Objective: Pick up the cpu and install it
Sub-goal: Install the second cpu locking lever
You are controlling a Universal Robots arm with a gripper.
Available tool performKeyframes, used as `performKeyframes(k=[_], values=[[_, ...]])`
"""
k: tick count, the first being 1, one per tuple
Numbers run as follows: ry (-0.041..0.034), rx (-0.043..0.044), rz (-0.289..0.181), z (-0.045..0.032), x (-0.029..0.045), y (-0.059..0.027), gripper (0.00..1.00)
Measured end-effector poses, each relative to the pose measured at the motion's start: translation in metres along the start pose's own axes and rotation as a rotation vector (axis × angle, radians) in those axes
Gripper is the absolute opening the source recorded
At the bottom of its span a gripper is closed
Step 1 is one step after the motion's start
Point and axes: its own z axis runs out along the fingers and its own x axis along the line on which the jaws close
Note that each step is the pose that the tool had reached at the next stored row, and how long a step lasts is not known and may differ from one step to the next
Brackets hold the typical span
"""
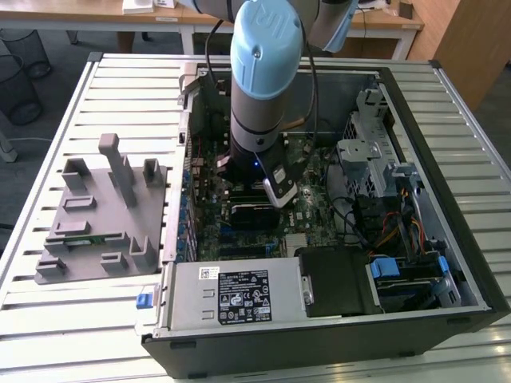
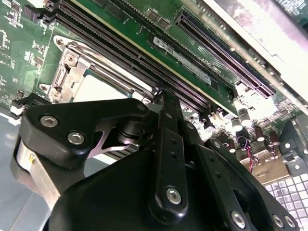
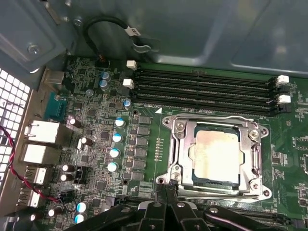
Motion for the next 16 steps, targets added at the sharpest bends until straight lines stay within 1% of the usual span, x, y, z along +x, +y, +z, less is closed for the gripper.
performKeyframes(k=[8,16], values=[[-0.0003,-0.0042,0.000,0.0022,0.0026,0.0013,0.11],[-0.0006,-0.0081,0.000,0.0043,0.0030,0.0038,0.11]])
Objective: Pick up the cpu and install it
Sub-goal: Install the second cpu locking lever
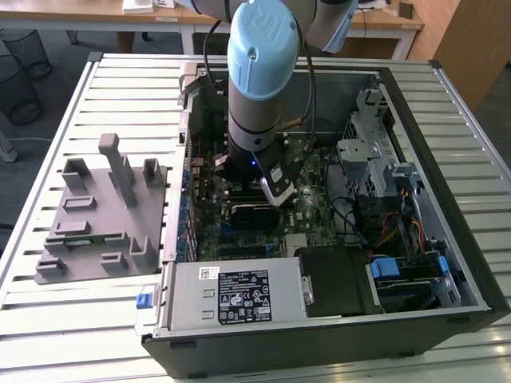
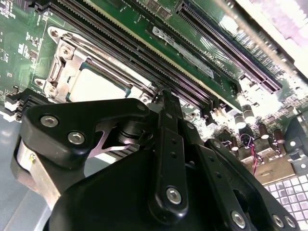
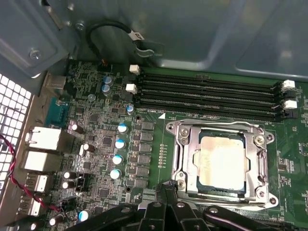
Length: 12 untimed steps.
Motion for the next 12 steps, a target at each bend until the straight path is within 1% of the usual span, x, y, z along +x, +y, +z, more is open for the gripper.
performKeyframes(k=[12], values=[[-0.0001,-0.0020,0.000,0.0040,0.0024,0.0055,0.11]])
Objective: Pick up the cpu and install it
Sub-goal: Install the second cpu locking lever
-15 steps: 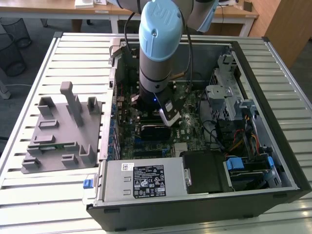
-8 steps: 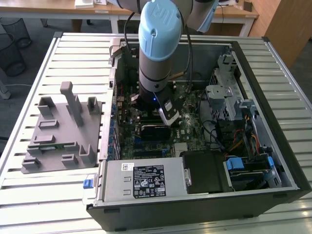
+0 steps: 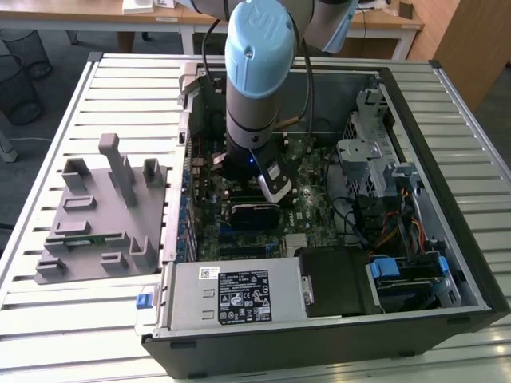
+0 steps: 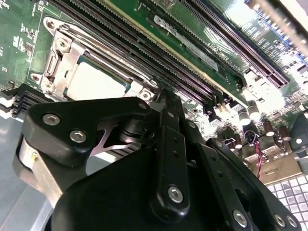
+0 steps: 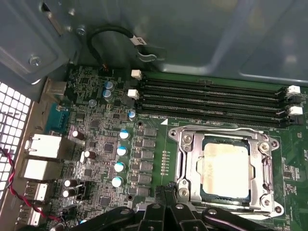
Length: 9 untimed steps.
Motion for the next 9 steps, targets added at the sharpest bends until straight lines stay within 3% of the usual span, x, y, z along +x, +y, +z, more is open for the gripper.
performKeyframes(k=[5,9], values=[[-0.0003,-0.0005,0.000,0.0007,0.0011,0.0010,0.11],[-0.0001,-0.0002,0.000,-0.0033,0.0015,0.0022,0.11]])
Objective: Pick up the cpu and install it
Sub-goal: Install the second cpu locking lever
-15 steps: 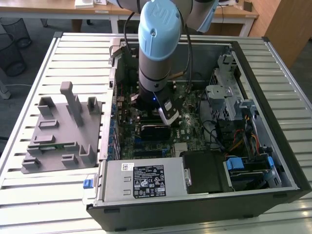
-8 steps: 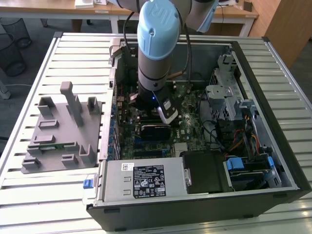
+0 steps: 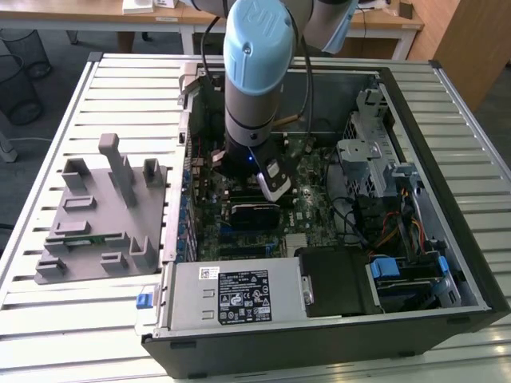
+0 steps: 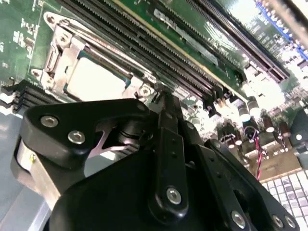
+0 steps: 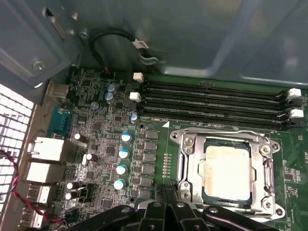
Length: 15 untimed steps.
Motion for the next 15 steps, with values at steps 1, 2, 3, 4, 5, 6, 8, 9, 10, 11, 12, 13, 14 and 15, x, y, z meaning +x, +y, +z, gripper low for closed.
performKeyframes(k=[1,2,3,4,5,6,8,9,10,11,12,13,14,15], values=[[0.0000,0.0000,0.000,-0.0015,0.0000,0.0005,0.11],[0.0000,0.0000,0.000,-0.0030,0.0000,0.0009,0.11],[0.0001,0.0001,0.000,-0.0044,0.0001,0.0014,0.11],[0.0001,0.0001,0.000,-0.0056,0.0001,0.0017,0.11],[0.0001,0.0002,0.000,-0.0068,0.0001,0.0021,0.11],[0.0000,0.0000,0.000,-0.0081,0.0001,0.0025,0.11],[0.0000,0.0000,0.000,-0.0100,0.0001,0.0031,0.11],[0.0000,0.0000,0.000,-0.0109,0.0001,0.0034,0.11],[0.0000,0.0000,0.000,-0.0119,0.0001,0.0037,0.11],[0.0000,0.0000,0.000,-0.0131,0.0002,0.0041,0.11],[0.0000,-0.0001,0.000,-0.0147,0.0002,0.0046,0.11],[0.0000,0.0000,0.000,-0.0164,0.0002,0.0051,0.11],[0.0000,0.0000,0.000,-0.0179,0.0002,0.0056,0.11],[0.0000,0.0000,0.000,-0.0194,0.0002,0.0061,0.11]])
